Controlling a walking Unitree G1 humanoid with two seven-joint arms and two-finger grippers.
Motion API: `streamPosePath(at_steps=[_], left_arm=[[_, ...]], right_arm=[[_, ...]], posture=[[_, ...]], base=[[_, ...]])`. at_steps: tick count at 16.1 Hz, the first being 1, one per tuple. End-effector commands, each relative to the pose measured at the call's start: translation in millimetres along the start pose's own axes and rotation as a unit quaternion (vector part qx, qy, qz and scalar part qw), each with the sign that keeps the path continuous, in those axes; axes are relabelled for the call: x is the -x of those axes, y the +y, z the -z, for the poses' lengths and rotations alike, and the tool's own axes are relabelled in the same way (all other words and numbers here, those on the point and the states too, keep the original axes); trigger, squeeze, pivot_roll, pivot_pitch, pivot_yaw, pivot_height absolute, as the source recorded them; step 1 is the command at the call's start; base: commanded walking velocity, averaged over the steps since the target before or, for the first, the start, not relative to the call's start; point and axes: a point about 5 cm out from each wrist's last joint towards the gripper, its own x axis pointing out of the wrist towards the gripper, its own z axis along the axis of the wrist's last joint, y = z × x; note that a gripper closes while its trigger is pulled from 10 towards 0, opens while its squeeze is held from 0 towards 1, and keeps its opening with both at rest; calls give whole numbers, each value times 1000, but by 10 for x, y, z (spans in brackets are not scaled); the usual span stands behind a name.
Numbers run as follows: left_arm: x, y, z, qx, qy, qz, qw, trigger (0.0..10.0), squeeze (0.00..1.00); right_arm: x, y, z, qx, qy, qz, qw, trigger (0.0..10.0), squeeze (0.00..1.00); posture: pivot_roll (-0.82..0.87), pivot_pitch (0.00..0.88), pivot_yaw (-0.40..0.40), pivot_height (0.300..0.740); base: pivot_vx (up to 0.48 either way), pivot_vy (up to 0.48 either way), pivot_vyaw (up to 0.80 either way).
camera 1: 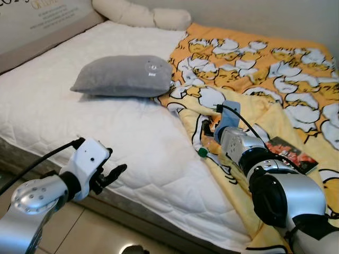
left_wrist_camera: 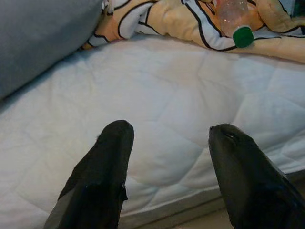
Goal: Clean up the room
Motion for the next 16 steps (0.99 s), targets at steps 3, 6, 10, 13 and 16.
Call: streamPosePath(at_steps=[3, 6, 10, 13, 16], left_arm=[[68, -80, -27, 2, 4, 16, 1000, 10000, 0], [170, -151, -25, 8, 13, 21, 1000, 10000, 0], [294, -163, -37, 11, 25, 17, 999, 10000, 0], [442, -171, -40, 12, 40, 7, 999, 10000, 0], [515, -166, -56, 15, 42, -5, 999, 10000, 0]], right_arm=[[-10, -57, 123, 11, 15, 27, 999, 10000, 0], [-13, -18, 209, 0, 24, 23, 999, 10000, 0], [-13, 39, 233, -5, 23, 8, 1000, 10000, 0], [-13, 53, 207, -2, 7, 6, 1000, 10000, 0], [-13, 32, 170, -8, -3, 9, 1000, 1608, 0]], posture=[[307, 118, 11, 740], [319, 140, 7, 740], [368, 164, 8, 740], [409, 172, 2, 740], [431, 172, -17, 740]], base=[[0, 0, 0], [0, 0, 0], [0, 0, 0], [0, 0, 0], [0, 0, 0]])
